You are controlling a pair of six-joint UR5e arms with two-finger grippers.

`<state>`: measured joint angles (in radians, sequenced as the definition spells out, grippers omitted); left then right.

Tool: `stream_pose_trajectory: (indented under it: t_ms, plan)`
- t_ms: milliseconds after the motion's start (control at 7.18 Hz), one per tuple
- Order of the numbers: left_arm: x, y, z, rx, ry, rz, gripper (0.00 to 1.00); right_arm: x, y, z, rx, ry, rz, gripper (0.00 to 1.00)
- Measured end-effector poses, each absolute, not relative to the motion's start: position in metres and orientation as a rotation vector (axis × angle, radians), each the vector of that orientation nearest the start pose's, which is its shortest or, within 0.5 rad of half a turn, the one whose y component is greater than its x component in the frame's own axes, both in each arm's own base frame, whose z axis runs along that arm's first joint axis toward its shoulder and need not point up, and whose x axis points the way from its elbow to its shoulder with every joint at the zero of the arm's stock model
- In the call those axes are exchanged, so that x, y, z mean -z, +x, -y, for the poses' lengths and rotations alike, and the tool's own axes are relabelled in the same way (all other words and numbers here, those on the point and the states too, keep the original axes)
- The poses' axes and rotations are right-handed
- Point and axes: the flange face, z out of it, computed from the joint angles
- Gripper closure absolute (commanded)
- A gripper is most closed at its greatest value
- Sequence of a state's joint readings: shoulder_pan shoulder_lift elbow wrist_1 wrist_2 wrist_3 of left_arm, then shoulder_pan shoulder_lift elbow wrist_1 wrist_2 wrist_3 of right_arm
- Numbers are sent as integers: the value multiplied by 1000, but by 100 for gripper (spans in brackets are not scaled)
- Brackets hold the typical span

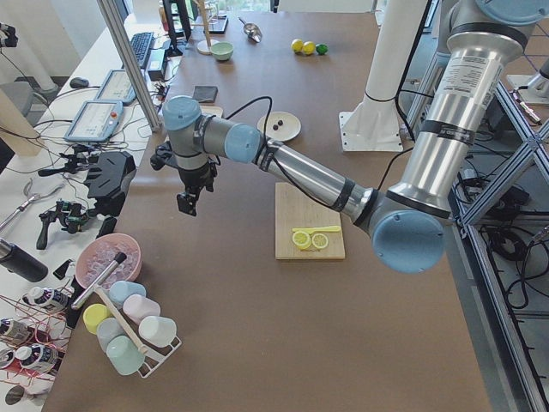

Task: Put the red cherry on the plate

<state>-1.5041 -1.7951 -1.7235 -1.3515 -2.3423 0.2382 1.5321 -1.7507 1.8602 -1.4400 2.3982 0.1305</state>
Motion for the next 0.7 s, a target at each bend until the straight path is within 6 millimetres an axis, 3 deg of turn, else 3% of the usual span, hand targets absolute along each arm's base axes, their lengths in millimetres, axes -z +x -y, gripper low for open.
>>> stream_pose_trajectory:
  t_ms: [279, 697]
  plan:
    - [-545, -49, 535, -409, 193, -752, 2, -584, 66, 422, 27, 167, 823, 0]
    - [-581, -58, 507, -420, 236, -734, 2, -587, 73, 417, 21, 165, 816, 0]
